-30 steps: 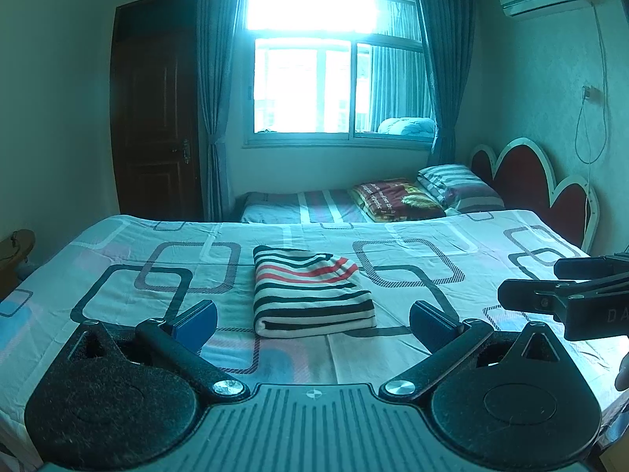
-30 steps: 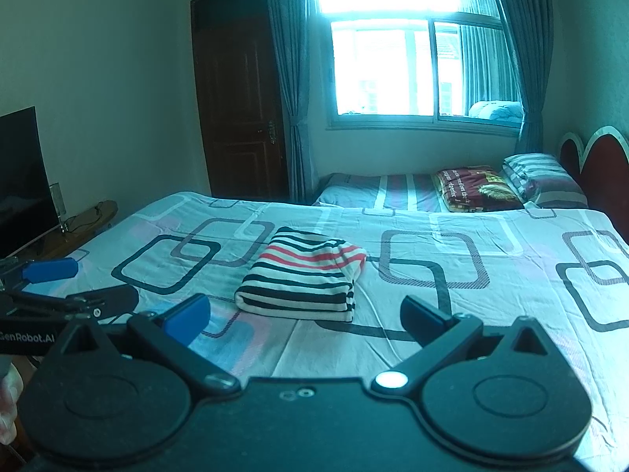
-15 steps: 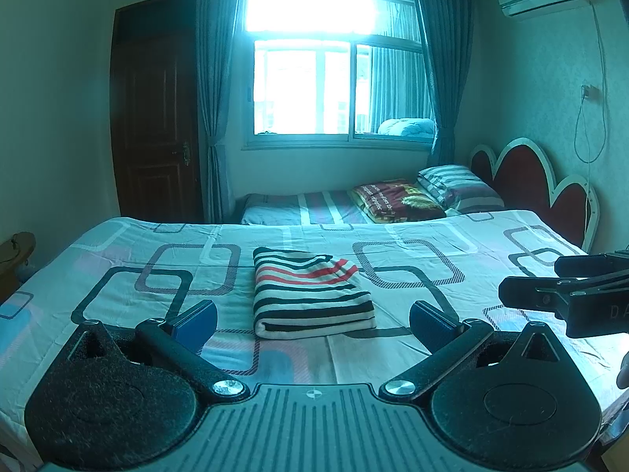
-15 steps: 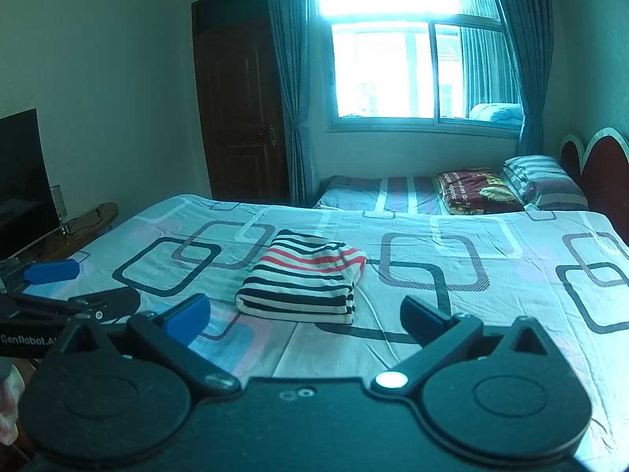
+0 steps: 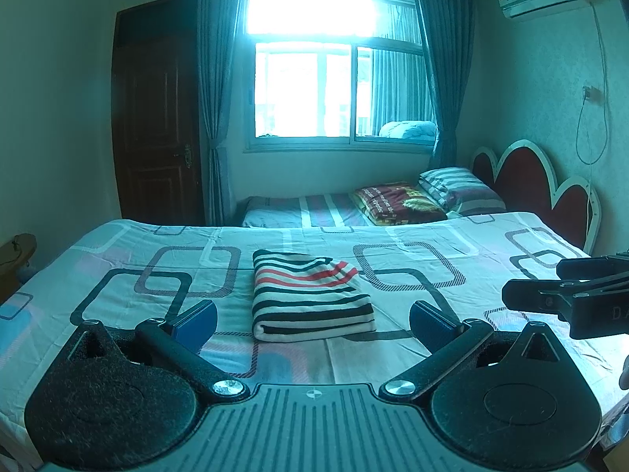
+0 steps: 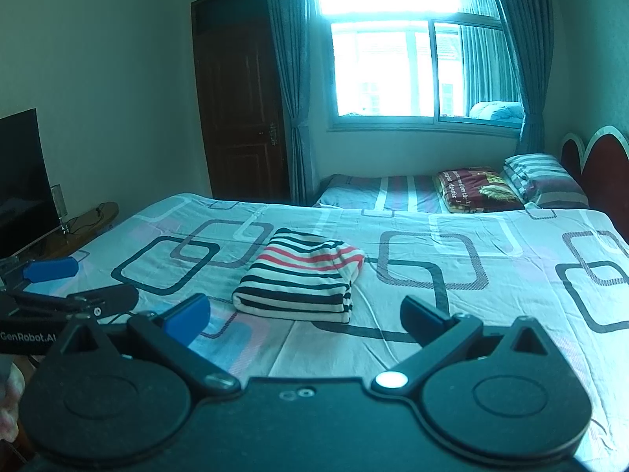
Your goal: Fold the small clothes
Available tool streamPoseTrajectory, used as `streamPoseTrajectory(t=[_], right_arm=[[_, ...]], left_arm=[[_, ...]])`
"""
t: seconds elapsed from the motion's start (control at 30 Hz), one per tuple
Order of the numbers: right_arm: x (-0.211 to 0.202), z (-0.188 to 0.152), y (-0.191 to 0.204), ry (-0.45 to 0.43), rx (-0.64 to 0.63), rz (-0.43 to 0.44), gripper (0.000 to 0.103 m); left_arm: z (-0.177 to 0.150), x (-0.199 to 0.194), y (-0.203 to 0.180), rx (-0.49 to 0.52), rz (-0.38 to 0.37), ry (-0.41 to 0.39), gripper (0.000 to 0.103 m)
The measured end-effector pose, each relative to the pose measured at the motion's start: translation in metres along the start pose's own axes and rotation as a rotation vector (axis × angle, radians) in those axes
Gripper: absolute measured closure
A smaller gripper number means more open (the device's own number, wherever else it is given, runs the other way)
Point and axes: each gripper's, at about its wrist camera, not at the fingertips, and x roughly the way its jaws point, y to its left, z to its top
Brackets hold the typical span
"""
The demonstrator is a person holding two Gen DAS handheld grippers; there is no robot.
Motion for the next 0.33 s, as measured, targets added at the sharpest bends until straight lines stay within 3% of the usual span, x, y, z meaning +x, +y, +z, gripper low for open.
streamPoseTrajectory(t=[0.33], right_arm=[[0.0001,-0.0015,-0.0071,0.002,0.002,0.004,0.001]], left_arm=[[-0.0015,0.0013,-0.0066,0.008,-0.036,0.010,0.000]])
